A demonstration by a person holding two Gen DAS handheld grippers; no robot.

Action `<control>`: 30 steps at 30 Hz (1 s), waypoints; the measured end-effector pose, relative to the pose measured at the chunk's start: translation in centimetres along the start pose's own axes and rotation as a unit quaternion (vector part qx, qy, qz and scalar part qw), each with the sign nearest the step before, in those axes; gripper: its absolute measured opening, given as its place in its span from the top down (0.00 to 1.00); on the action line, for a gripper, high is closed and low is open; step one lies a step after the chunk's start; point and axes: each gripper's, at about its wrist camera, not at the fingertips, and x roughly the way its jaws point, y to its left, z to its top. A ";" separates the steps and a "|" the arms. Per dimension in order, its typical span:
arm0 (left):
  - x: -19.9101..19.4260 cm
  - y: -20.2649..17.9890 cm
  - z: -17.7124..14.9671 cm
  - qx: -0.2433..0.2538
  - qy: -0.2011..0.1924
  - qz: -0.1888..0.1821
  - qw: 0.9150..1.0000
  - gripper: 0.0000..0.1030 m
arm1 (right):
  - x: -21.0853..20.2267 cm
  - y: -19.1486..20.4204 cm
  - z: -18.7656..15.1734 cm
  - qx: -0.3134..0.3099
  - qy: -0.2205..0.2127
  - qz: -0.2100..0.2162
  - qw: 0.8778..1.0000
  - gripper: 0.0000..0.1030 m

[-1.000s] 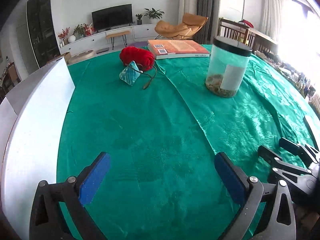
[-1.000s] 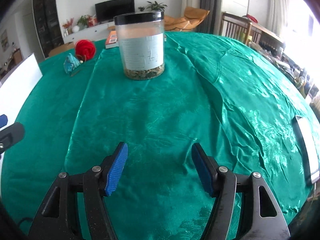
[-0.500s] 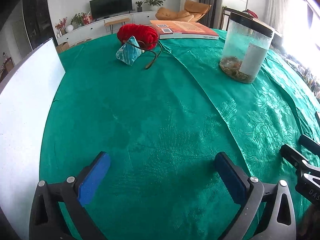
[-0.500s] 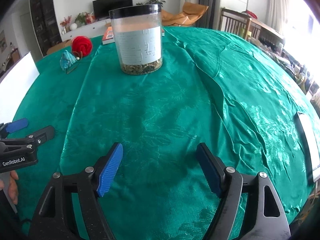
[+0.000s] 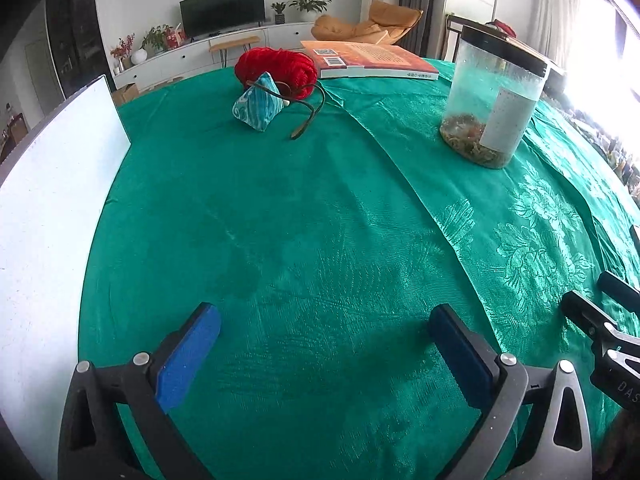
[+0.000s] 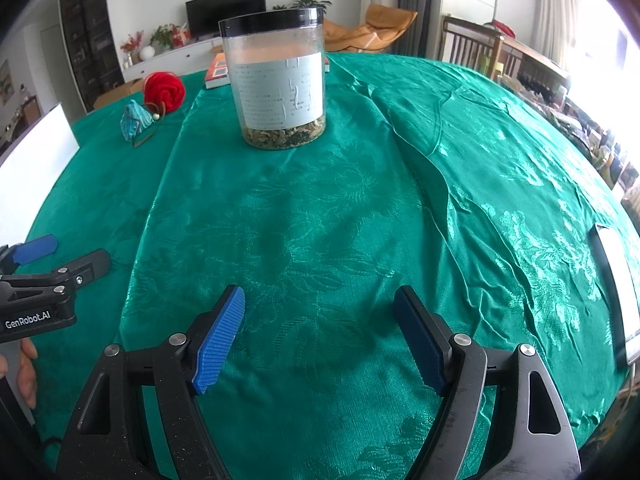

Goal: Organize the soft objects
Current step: 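Return both tools toward the table, then grasp the red yarn balls with the left tool and lift them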

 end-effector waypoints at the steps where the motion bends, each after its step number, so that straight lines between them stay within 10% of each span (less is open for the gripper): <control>1: 0.0 0.0 0.0 0.000 0.000 0.000 1.000 0.00 | 0.0 0.0 0.0 0.000 0.000 0.000 1.000 0.23; 18: 0.1 0.1 0.6 -0.011 0.026 0.010 1.000 0.00 | 0.0 0.1 0.0 0.001 0.000 -0.001 1.000 0.23; 25: -3.2 2.5 9.6 -0.130 -0.017 -0.033 0.991 0.00 | 0.0 0.1 0.0 0.001 0.000 -0.001 1.000 0.23; 30: 2.0 6.1 19.1 -0.135 -0.005 0.000 0.991 0.00 | 0.0 0.1 0.0 0.001 0.000 -0.001 1.000 0.23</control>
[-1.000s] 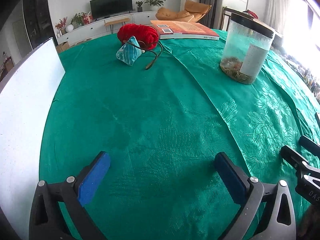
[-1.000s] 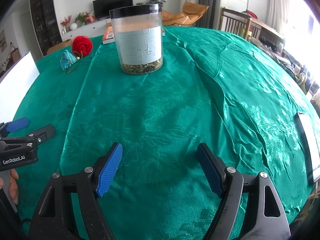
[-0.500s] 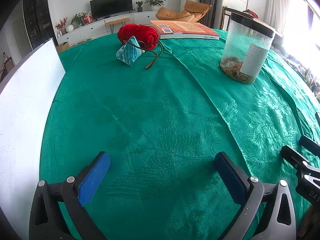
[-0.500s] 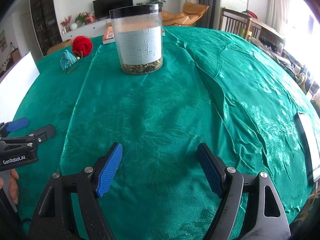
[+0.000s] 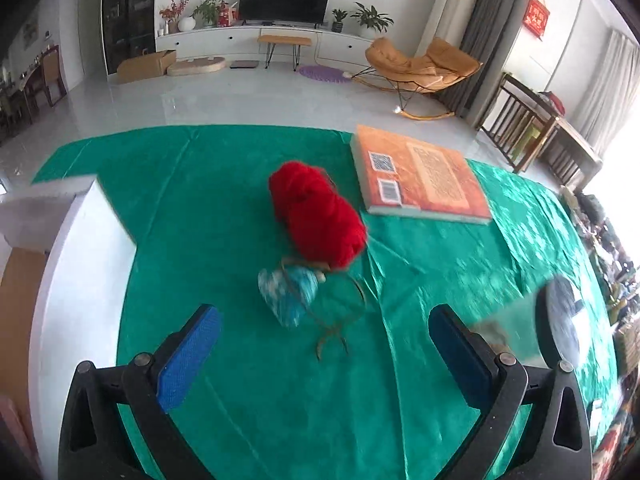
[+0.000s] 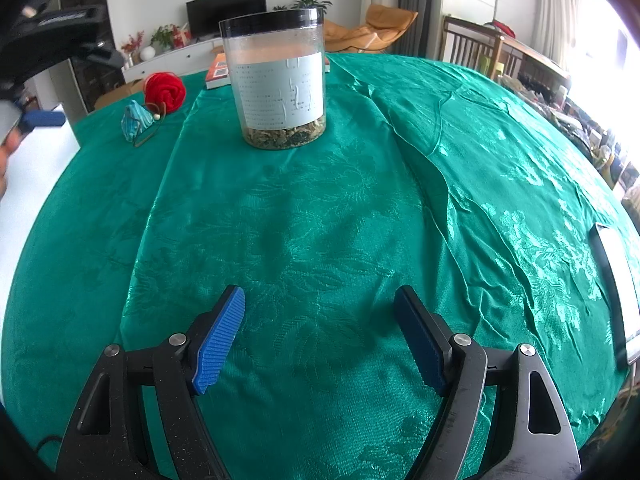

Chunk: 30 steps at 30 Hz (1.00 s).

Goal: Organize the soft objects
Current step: 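Grasp the red yarn balls with the left tool and lift them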

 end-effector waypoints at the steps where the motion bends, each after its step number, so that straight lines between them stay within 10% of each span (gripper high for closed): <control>1: 1.4 0.4 1.4 -0.002 0.005 0.007 1.000 0.00 | 0.0 0.0 0.0 0.000 0.000 0.000 1.000 0.23; 11: 12.8 -0.3 5.4 0.070 0.081 0.041 0.993 0.03 | 0.1 0.1 0.0 0.000 0.001 0.001 1.000 0.21; 13: 11.9 0.2 4.8 0.055 0.058 -0.022 0.997 0.46 | 0.2 0.1 0.1 -0.002 0.002 0.002 1.000 0.20; 15: 10.6 -0.1 3.7 0.061 0.053 -0.029 0.996 0.52 | 0.2 0.2 0.1 -0.002 0.003 0.002 1.000 0.19; 20: 5.9 -1.7 -3.2 0.120 0.103 -0.091 0.983 0.53 | 0.2 0.3 0.1 -0.002 0.003 0.003 1.000 0.19; 25: -2.3 -6.3 -14.0 0.255 0.139 -0.126 0.948 0.50 | 0.2 0.2 0.1 -0.001 0.003 0.003 1.000 0.19; 30: -6.9 -6.3 -20.7 0.252 0.111 -0.123 0.953 0.30 | 0.1 -0.1 0.1 0.012 -0.001 0.003 1.000 0.20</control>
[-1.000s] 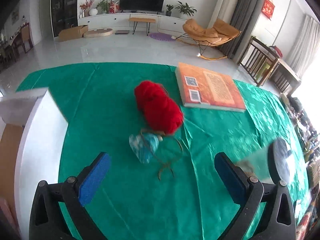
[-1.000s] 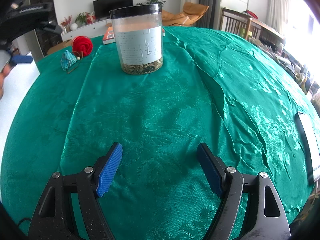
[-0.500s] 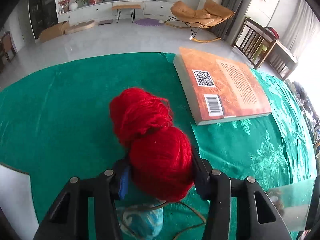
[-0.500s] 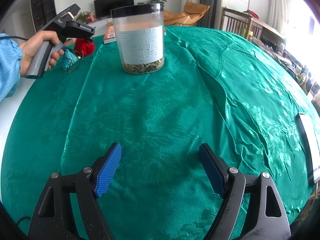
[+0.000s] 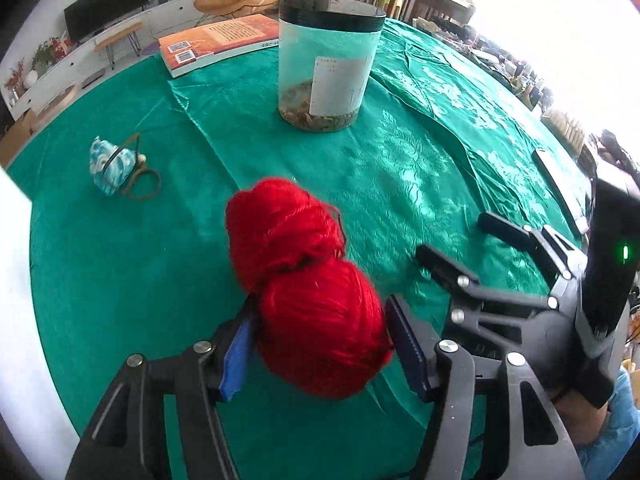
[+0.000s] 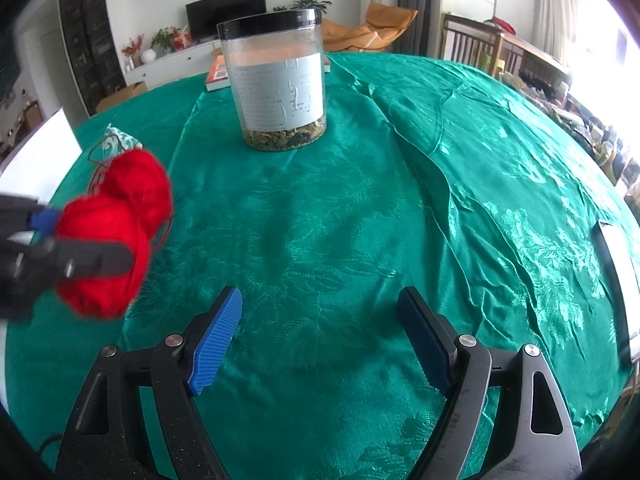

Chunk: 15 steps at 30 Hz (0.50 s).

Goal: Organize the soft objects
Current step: 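Grasp the red yarn balls with the left tool and lift them, then set the red yarn balls down beside the right tool and open left tool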

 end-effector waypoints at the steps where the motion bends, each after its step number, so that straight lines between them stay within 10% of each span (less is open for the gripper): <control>1: -0.4 -0.1 -0.9 -0.004 -0.012 0.017 1.000 0.26 | 0.0 -0.3 0.0 0.008 -0.001 -0.003 1.000 0.20; 15: -1.1 2.1 -4.1 -0.059 -0.075 0.127 0.987 0.05 | -0.4 -2.5 -0.1 0.064 -0.012 -0.006 0.998 0.19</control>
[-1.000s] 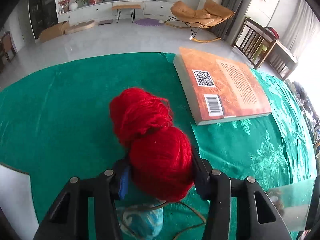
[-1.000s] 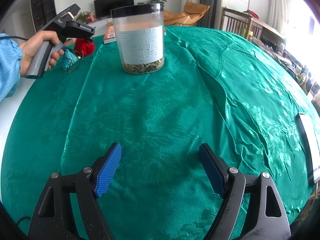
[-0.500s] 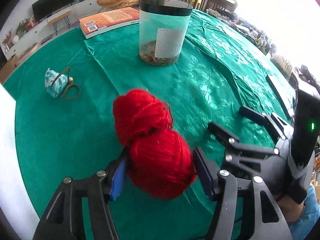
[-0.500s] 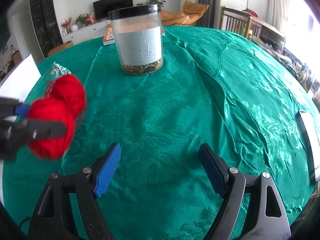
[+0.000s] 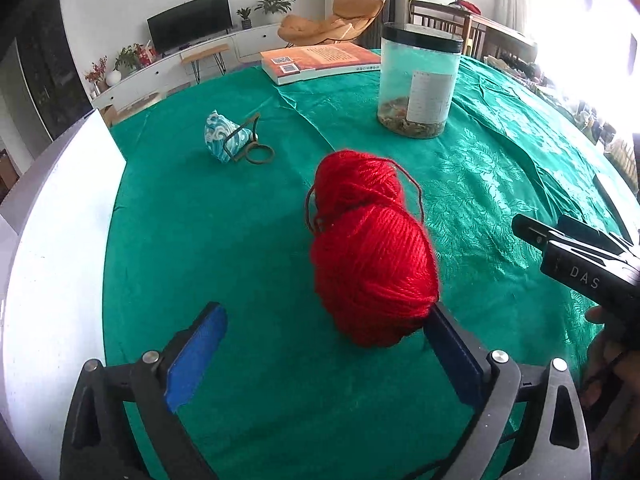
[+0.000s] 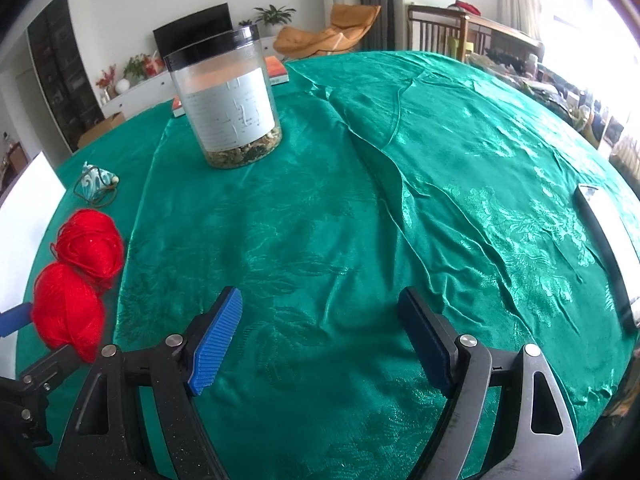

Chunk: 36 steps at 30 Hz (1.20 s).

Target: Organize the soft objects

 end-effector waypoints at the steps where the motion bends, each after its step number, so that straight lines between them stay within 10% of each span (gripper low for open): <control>1: -0.3 0.0 0.0 0.001 -0.003 0.002 1.000 0.05 | 0.0 0.0 0.0 0.000 0.000 0.000 1.000 0.19; 18: -4.7 2.2 -0.3 -0.041 -0.030 -0.013 0.999 0.05 | 0.1 0.1 0.0 -0.005 0.002 -0.006 1.000 0.19; 36: 1.7 4.5 -3.4 -0.090 0.018 0.031 0.995 0.01 | 0.0 0.2 0.0 -0.008 0.003 -0.009 1.000 0.19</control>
